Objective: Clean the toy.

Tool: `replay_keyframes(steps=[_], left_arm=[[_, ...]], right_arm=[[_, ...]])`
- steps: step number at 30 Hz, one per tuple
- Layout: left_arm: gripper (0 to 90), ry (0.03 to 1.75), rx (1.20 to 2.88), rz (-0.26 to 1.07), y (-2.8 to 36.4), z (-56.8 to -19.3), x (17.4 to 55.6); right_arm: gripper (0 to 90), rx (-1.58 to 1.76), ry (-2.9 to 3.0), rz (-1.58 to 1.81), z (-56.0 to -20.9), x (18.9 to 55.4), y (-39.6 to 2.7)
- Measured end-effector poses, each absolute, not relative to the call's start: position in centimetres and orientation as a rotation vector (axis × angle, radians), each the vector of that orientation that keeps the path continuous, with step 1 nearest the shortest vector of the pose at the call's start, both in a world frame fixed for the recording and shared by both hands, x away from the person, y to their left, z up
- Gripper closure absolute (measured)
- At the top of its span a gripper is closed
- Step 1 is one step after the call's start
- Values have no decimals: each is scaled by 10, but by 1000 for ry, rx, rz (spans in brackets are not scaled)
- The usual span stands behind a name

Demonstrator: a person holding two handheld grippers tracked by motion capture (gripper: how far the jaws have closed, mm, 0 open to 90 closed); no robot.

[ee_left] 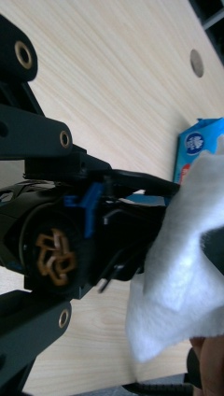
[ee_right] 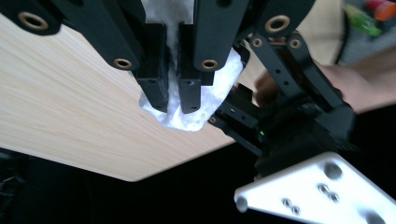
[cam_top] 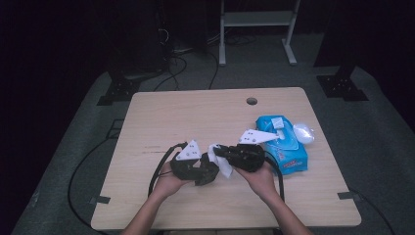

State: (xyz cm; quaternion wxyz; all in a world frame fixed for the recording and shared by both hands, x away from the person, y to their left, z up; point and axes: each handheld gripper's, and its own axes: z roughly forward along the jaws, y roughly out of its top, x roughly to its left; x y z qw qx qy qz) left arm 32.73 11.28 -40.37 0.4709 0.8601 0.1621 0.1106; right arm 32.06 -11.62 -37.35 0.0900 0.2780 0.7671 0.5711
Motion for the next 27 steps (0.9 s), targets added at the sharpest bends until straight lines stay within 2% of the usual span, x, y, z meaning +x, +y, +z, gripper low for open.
replay_keyframes(steps=[7,14,19,27], left_arm=[[575,395,2110,270,113,-406,328],[575,401,2100,261,114,-406,329],[575,409,2105,260,116,-408,330],[575,407,2094,248,114,-408,330]], right_arm=[[841,935,2268,1668,-385,329,-132],[841,841,2277,1687,-377,323,-121],[841,941,2271,1609,-392,332,-132],[841,866,2264,1648,-383,326,-125]])
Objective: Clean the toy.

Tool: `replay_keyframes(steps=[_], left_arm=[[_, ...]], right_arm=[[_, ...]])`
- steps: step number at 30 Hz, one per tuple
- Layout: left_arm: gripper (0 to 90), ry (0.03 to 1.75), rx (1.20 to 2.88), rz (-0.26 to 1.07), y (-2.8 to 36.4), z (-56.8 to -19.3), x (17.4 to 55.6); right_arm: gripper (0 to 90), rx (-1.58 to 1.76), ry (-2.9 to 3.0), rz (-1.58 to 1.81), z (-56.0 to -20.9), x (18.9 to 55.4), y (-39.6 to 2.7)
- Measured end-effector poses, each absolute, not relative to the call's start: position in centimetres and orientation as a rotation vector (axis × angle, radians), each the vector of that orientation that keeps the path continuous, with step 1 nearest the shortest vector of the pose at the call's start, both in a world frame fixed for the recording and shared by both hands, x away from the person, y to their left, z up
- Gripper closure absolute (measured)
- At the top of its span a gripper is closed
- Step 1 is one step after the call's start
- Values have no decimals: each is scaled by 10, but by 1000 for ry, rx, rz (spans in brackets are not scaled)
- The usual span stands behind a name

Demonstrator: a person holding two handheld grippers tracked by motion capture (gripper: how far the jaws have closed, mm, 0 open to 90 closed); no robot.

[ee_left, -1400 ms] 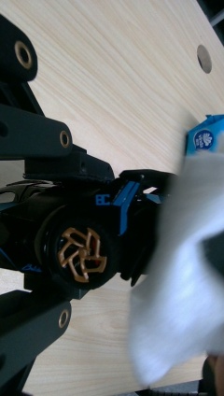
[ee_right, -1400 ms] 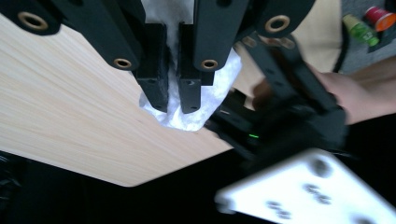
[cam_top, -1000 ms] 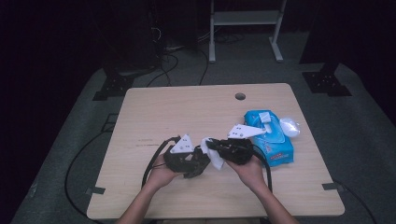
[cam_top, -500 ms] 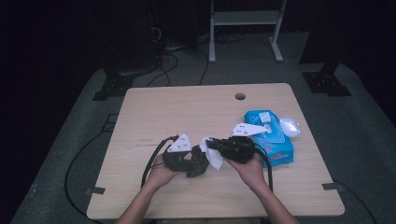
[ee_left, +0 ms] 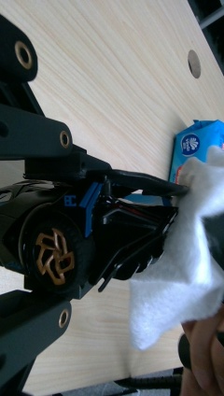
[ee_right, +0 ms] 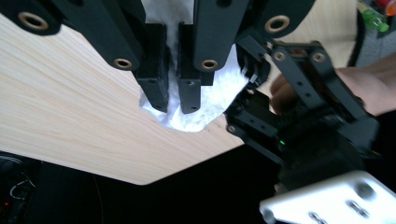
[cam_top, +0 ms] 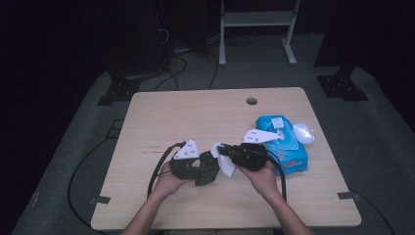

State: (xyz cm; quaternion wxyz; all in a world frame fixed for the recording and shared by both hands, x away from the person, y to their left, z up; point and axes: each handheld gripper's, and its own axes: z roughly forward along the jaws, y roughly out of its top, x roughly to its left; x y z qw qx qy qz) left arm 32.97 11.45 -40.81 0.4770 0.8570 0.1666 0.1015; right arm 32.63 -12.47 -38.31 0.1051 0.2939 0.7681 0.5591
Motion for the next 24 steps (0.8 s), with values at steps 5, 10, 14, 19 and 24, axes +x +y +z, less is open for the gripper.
replay_keyframes(steps=[5,10,14,19,24], left_arm=[[575,412,2090,243,116,-410,331],[575,407,2085,237,114,-410,332],[575,409,2090,235,115,-409,331],[575,405,2089,240,115,-409,331],[576,398,2083,237,113,-408,330]], right_arm=[[841,946,2272,1603,-396,332,-132],[841,885,2261,1678,-382,326,-128],[841,887,2272,1621,-387,328,-127],[841,951,2273,1637,-393,331,-133],[841,870,2268,1657,-381,325,-126]])
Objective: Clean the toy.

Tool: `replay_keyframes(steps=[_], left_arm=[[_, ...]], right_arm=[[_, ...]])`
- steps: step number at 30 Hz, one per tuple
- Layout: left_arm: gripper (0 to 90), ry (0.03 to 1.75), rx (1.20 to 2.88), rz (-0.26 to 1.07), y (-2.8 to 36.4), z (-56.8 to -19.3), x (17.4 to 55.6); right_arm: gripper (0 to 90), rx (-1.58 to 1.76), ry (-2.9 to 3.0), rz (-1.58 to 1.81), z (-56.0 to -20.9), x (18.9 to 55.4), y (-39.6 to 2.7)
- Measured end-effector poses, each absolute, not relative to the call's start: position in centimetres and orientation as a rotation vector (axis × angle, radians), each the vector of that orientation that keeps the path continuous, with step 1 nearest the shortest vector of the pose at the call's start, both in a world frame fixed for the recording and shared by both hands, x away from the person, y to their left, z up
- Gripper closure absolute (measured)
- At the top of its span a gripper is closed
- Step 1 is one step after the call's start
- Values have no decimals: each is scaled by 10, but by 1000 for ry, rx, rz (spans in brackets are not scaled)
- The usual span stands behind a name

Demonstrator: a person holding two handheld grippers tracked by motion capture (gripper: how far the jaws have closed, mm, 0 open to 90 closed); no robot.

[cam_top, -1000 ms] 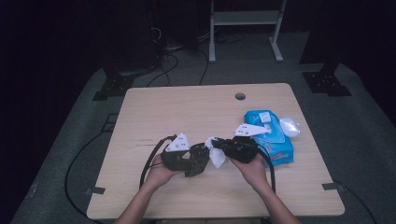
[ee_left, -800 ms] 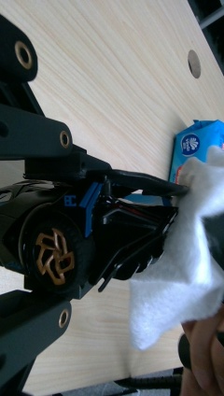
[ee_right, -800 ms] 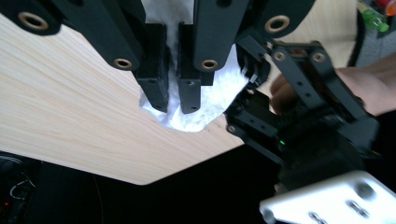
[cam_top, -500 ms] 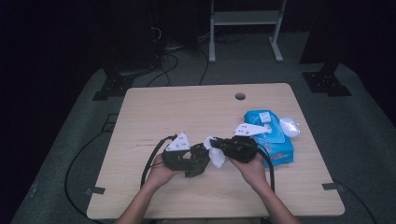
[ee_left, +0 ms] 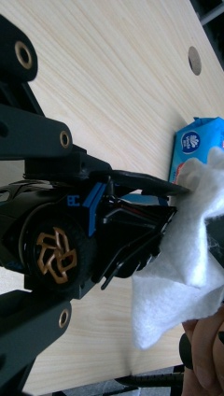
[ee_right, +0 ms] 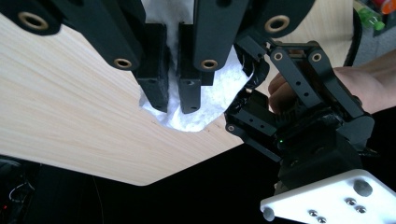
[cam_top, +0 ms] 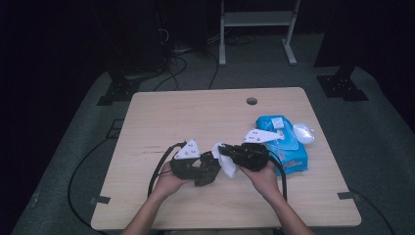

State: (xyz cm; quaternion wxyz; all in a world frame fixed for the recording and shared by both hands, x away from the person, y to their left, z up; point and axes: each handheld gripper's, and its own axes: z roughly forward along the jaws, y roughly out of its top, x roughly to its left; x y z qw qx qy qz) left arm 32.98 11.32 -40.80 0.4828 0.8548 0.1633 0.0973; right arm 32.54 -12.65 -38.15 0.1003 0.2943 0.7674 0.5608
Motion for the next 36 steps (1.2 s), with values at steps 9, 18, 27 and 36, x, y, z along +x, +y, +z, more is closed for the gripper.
replay_keyframes(steps=[9,18,27,36], left_arm=[[576,401,2088,244,115,-408,331],[576,398,2091,254,116,-406,330],[576,397,2088,246,111,-408,330],[575,393,2086,247,108,-407,328]], right_arm=[[842,930,2262,1622,-390,329,-132],[841,922,2271,1575,-393,330,-134],[842,899,2275,1668,-384,328,-128],[843,793,2335,1712,-370,317,-101]])
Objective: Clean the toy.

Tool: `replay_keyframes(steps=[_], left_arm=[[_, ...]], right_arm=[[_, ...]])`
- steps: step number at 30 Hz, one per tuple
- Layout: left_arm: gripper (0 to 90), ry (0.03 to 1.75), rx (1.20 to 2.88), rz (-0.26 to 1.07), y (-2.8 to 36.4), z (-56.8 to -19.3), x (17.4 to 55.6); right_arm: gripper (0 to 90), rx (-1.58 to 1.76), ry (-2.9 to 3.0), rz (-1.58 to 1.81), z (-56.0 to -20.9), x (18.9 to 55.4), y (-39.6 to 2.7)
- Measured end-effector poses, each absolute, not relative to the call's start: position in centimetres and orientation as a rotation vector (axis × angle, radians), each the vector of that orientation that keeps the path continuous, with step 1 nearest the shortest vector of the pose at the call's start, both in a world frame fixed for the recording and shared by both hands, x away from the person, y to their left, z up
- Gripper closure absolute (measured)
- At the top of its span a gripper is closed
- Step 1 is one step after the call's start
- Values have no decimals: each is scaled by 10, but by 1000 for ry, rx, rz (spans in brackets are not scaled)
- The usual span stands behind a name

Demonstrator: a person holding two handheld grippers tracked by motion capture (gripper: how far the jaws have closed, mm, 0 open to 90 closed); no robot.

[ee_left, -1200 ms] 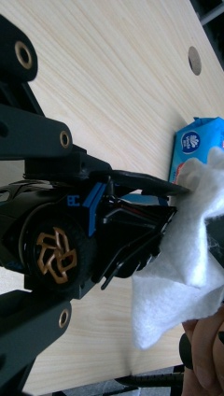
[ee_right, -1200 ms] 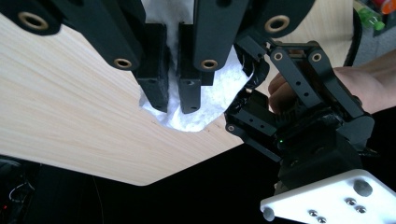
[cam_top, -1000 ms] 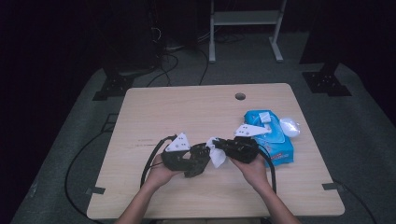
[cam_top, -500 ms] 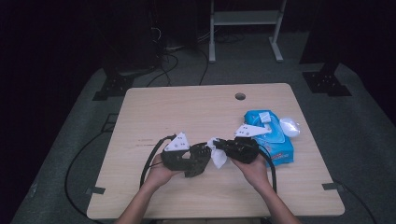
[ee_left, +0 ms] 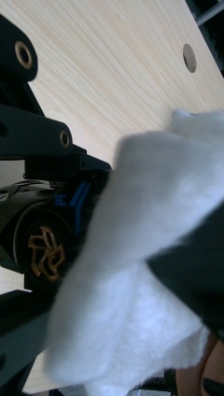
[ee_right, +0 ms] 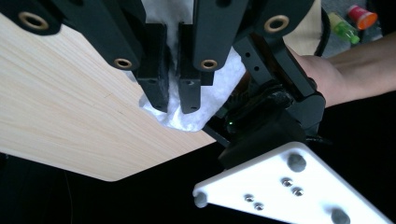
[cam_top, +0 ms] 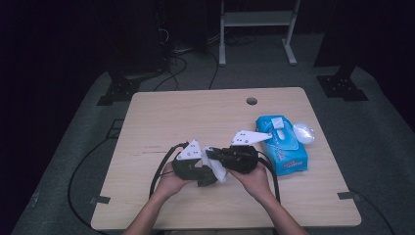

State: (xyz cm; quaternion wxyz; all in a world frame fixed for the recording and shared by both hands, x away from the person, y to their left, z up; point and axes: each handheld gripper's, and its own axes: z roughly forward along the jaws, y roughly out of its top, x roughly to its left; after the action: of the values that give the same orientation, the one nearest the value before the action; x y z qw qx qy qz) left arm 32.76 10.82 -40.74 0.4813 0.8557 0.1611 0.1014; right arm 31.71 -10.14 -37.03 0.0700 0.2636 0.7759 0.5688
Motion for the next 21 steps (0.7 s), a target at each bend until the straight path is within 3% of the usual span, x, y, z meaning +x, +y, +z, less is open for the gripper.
replay_keyframes(steps=[11,21], left_arm=[[576,400,2065,250,112,-405,331],[578,372,2068,263,100,-403,330]], right_arm=[[842,1074,2290,1575,-411,337,-150],[847,1152,2284,1948,-411,342,-157]])
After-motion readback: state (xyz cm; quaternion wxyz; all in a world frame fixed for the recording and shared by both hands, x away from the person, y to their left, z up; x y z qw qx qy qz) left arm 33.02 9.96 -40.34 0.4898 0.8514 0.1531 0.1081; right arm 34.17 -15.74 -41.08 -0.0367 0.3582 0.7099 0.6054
